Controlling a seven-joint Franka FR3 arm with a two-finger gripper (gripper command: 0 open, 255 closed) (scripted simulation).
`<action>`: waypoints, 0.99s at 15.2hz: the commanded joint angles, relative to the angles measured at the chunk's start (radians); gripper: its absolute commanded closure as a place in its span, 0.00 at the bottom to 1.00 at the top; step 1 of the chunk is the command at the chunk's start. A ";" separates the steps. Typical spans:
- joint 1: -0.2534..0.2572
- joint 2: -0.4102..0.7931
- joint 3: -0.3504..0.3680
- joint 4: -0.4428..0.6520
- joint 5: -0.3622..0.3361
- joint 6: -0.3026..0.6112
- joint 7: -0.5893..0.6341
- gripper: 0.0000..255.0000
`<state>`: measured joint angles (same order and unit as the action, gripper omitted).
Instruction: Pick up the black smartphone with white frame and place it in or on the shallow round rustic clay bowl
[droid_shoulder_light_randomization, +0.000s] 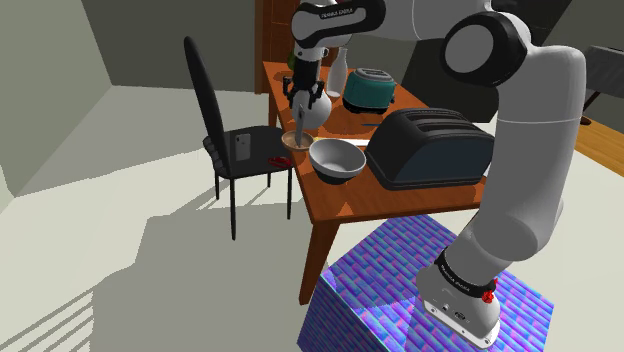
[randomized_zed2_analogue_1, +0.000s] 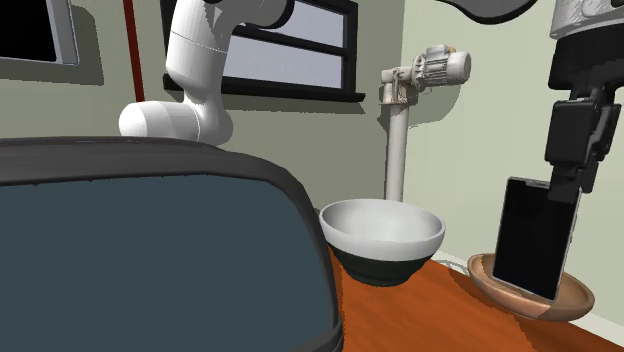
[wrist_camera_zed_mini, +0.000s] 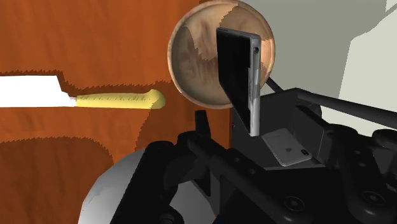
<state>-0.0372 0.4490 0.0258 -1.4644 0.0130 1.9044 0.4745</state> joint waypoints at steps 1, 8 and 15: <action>0.000 0.000 0.000 0.000 0.000 0.000 0.000 0.00; -0.001 -0.012 0.000 0.110 0.000 -0.121 0.000 0.00; -0.001 -0.012 0.000 0.110 0.000 -0.121 0.000 0.00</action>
<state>-0.0383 0.4375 0.0255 -1.3546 0.0129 1.7832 0.4748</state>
